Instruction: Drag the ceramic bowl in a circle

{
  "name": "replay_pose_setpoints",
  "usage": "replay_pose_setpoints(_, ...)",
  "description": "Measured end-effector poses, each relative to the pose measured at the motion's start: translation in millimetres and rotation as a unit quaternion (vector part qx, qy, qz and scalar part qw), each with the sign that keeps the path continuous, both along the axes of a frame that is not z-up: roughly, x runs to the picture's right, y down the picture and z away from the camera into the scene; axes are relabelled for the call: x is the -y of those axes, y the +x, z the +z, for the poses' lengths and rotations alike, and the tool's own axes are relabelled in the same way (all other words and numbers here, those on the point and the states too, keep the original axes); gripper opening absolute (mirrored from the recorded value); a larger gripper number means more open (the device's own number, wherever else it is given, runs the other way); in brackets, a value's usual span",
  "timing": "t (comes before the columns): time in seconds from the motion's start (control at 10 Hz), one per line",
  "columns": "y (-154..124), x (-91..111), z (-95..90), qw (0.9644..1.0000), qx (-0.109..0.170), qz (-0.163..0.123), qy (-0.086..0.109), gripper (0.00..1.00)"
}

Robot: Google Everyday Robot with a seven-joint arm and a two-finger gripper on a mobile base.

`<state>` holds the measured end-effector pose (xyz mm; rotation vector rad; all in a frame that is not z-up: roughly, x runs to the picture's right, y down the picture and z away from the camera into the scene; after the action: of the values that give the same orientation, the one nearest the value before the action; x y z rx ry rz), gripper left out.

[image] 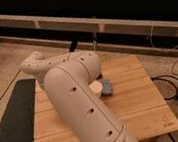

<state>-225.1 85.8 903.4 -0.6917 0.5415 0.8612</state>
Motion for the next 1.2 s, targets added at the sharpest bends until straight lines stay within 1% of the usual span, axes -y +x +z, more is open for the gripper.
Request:
replay_pose_setpoints(0.1, -10.1, 1.1, 1.9, 0.9999, 0.01, -0.002, 0.002, 0.0)
replay_pose_setpoints(0.3, -35.3, -2.1, -5.2, 0.9994, 0.034, -0.006, 0.002, 0.0)
replay_pose_setpoints(0.4, -49.5, -7.4, -15.9, 0.9989, 0.046, -0.01, -0.004, 0.0)
replay_pose_setpoints(0.5, -64.4, -15.7, -31.6, 0.9983, 0.057, -0.011, -0.013, 0.0)
replay_pose_setpoints(0.7, -76.1, -30.9, -55.9, 0.9974, 0.065, -0.002, -0.031, 0.0)
replay_pose_setpoints(0.8, -76.1, -35.3, -63.6, 0.9973, 0.064, 0.004, -0.036, 0.0)
replay_pose_setpoints(0.9, -68.7, -41.7, -73.2, 0.9974, 0.054, 0.015, -0.044, 0.0)
replay_pose_setpoints(1.0, -63.0, -44.3, -76.9, 0.9975, 0.047, 0.022, -0.047, 0.0)
replay_pose_setpoints(1.2, -42.4, -51.2, -84.0, 0.9974, 0.023, 0.038, -0.057, 0.0)
